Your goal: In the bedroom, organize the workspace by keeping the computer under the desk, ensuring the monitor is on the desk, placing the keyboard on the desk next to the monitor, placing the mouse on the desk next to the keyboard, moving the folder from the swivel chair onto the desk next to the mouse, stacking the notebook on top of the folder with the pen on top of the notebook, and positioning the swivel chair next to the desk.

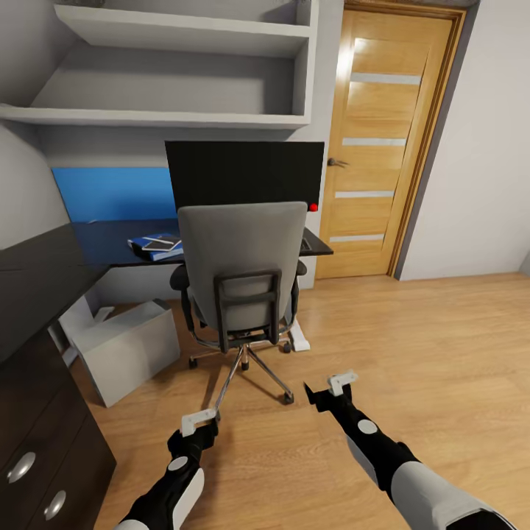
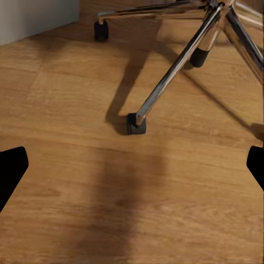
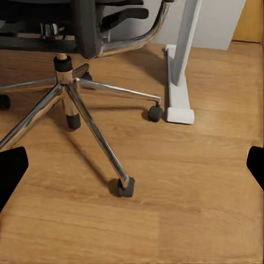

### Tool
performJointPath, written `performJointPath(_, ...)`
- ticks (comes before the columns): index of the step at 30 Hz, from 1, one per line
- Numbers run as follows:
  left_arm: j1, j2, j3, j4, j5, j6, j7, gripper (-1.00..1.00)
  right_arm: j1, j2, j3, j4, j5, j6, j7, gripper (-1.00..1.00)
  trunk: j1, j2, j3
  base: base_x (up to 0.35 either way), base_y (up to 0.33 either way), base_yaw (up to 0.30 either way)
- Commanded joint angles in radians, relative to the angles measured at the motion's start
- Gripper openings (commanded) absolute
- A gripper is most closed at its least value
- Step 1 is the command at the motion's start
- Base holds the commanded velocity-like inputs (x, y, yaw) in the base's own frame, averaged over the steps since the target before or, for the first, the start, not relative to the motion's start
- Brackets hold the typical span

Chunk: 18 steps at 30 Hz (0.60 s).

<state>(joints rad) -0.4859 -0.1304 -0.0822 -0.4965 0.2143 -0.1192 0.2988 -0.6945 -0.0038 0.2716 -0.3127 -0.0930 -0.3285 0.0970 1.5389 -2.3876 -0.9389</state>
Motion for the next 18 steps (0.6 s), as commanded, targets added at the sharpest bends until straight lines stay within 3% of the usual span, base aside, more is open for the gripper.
performJointPath(1,-0.001,0.001,-0.008,0.011,0.010,-0.005,0.007,1.00,0.007,-0.002,0.003,0.003,-0.017,-0.008,0.005,1.00,-0.004,0.007,0.002,0.000,0.000,0.000)
performJointPath(5,0.000,0.007,-0.008,0.088,0.011,-0.028,0.004,1.00,0.069,-0.017,0.002,0.038,-0.074,-0.082,-0.017,1.00,-0.020,0.035,0.015,0.000,0.000,0.000)
performJointPath(11,0.000,0.019,-0.008,0.219,0.010,-0.143,0.003,1.00,0.089,-0.021,0.003,0.157,-0.172,-0.196,-0.107,1.00,-0.043,0.077,0.034,0.000,0.000,0.000)
performJointPath(14,0.000,0.022,-0.008,0.347,0.007,-0.214,0.003,1.00,0.095,-0.017,0.005,0.282,-0.237,-0.321,-0.147,1.00,-0.054,0.098,0.043,0.000,0.000,0.000)
performJointPath(17,0.000,0.022,-0.008,0.402,0.007,-0.227,0.004,1.00,0.116,-0.012,0.005,0.314,-0.252,-0.380,-0.153,1.00,-0.066,0.119,0.053,0.000,0.000,0.000)
performJointPath(18,0.000,0.023,-0.008,0.441,0.008,-0.238,0.006,1.00,0.155,-0.003,0.005,0.327,-0.260,-0.418,-0.157,1.00,-0.069,0.126,0.056,0.000,0.000,0.000)
